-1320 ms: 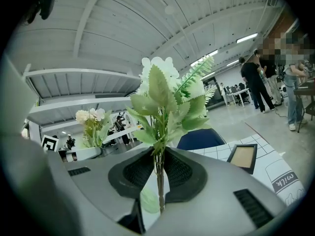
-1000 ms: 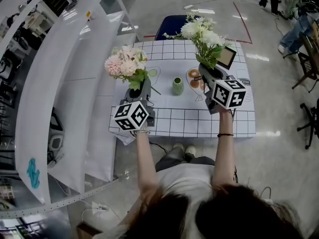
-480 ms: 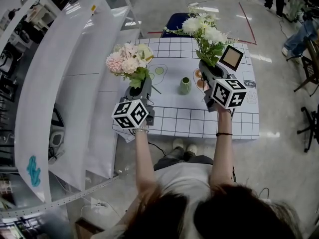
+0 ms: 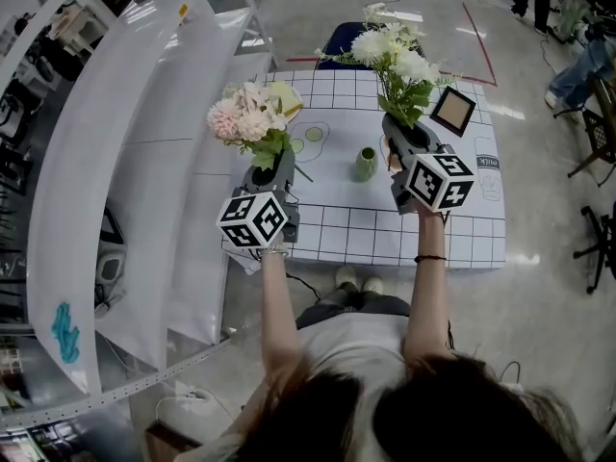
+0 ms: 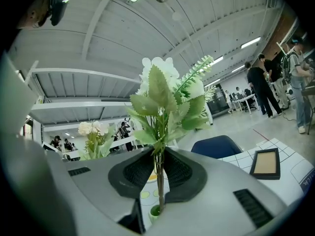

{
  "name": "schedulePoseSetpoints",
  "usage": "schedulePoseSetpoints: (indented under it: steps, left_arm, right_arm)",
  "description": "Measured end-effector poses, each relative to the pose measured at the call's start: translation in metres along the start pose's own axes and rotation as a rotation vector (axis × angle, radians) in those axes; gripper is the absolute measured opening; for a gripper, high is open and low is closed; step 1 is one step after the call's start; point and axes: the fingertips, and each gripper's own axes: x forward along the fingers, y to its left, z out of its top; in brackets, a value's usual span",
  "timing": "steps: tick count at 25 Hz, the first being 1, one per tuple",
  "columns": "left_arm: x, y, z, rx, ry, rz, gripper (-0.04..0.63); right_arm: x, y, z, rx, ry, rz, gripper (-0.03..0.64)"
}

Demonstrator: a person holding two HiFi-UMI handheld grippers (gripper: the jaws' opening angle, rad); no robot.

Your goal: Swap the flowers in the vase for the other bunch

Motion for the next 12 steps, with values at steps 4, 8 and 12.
schedulePoseSetpoints:
  steps: [4,8,12]
  left_arm:
    - [0.001,0.006,0.001,0.000,0.002,-0.005,0.076]
    - [0.003,0.011,0.003,-0.001,0.000,-0.010,0.075]
    - [0.004,0.016,0.005,0.004,-0.002,-0.013,0.076]
  right_arm:
    - [0.005,0.003,0.004,-0.003,-0.052,0.003,0.057]
    - [0.011,0.007,0.006,-0.014,-0.086,0.010,0.057]
    - [0.016,0.011,0.010,-0.004,-0.121,0.022,0.057]
